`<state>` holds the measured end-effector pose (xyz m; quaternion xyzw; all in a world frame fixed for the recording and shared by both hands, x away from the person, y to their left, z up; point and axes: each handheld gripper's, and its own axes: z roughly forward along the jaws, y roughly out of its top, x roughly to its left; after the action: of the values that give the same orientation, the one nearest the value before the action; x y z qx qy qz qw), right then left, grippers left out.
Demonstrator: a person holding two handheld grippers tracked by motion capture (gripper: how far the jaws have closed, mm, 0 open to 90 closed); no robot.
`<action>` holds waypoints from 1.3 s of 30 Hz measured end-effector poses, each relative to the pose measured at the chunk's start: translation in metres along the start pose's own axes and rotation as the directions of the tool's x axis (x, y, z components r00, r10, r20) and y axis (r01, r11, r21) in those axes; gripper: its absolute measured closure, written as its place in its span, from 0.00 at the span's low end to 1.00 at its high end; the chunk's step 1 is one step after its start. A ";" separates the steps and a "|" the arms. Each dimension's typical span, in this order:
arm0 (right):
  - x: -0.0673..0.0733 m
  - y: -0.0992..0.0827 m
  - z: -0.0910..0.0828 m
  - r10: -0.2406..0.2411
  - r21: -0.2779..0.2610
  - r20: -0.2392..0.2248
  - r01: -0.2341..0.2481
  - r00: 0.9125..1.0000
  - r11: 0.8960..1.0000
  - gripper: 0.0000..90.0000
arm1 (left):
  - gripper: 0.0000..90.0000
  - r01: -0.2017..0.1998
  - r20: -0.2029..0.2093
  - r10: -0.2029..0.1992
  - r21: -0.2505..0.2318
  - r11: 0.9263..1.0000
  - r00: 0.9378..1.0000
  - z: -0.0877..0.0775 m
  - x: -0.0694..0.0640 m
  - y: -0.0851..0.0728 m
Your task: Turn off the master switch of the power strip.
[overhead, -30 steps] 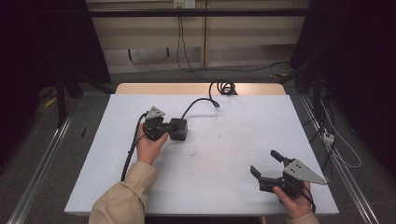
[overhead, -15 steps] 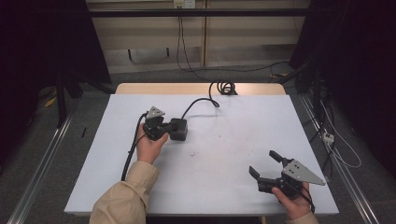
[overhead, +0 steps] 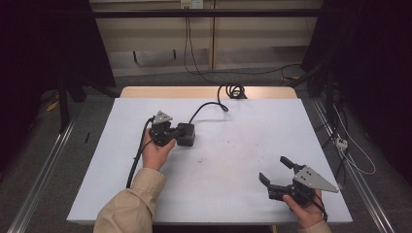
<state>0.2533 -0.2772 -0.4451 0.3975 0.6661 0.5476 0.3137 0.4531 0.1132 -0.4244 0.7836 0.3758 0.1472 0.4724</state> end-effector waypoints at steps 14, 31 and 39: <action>0.000 0.000 0.000 0.000 0.000 0.005 0.000 1.000 1.000 0.07 | 1.00 -0.045 -0.033 0.045 0.012 0.999 0.998 0.000 -0.005 0.001; -0.001 0.000 0.001 0.000 -0.001 0.004 0.000 1.000 1.000 0.07 | 1.00 -0.020 -0.026 0.020 -0.001 1.000 0.999 0.000 -0.004 0.000; -0.001 -0.001 0.001 0.006 0.001 -0.001 -0.006 1.000 1.000 0.07 | 1.00 0.011 -0.024 -0.012 -0.025 1.000 1.000 -0.002 -0.004 0.000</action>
<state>0.2545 -0.2771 -0.4459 0.3991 0.6656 0.5483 0.3115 0.4492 0.1115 -0.4225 0.7735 0.3842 0.1586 0.4785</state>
